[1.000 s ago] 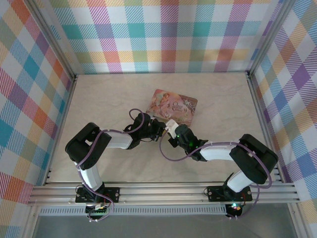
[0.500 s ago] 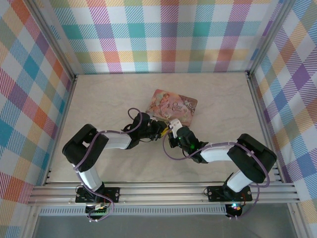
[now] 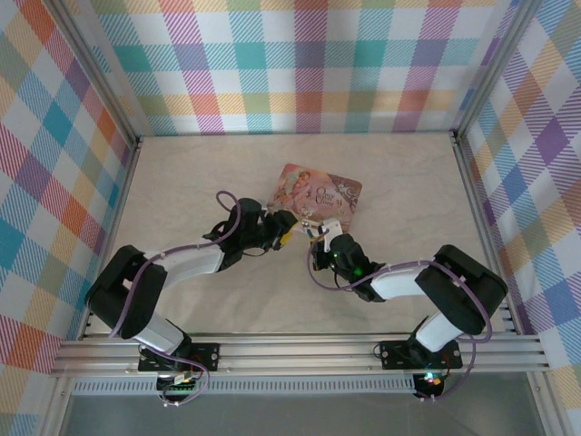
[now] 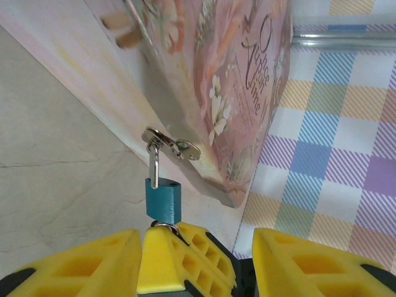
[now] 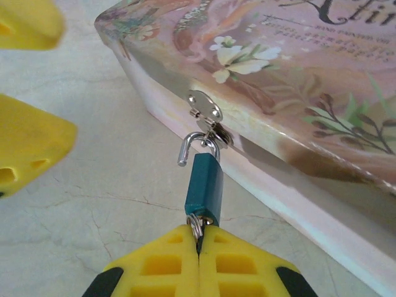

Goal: Unlock a padlock with a key

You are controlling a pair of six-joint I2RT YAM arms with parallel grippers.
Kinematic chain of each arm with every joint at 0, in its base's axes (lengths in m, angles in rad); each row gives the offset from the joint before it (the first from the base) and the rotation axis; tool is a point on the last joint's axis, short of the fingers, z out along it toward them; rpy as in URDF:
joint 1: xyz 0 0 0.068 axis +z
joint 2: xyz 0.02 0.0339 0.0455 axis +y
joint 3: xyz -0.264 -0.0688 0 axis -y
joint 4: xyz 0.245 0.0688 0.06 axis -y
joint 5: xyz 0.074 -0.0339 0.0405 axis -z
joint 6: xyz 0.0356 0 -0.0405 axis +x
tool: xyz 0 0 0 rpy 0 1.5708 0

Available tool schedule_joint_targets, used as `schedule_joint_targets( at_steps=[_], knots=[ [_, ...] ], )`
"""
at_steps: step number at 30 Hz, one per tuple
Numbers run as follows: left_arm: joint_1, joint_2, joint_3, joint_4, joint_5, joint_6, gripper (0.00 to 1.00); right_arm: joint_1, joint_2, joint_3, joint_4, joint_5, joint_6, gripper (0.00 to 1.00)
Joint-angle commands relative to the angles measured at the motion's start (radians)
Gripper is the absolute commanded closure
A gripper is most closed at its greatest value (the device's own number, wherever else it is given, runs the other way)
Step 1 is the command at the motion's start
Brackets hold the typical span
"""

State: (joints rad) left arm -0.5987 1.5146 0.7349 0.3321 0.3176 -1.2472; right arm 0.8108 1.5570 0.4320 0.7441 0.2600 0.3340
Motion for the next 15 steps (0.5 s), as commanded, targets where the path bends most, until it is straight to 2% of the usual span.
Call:
schedule_joint_targets(
  at_steps=[1, 9, 15],
  knots=[
    [0.017, -0.059, -0.011, -0.104, -0.035, 0.066, 0.49, -0.027, -0.005, -0.037, 0.051, -0.091, 0.173, 1.00],
    [0.028, -0.117, 0.018, -0.229, -0.076, 0.138, 0.47, -0.105, 0.039, -0.081, 0.146, -0.238, 0.448, 1.00],
    [0.036, -0.113, 0.037, -0.260, -0.074, 0.162, 0.46, -0.124, 0.082, -0.087, 0.172, -0.282, 0.590, 1.00]
  ],
)
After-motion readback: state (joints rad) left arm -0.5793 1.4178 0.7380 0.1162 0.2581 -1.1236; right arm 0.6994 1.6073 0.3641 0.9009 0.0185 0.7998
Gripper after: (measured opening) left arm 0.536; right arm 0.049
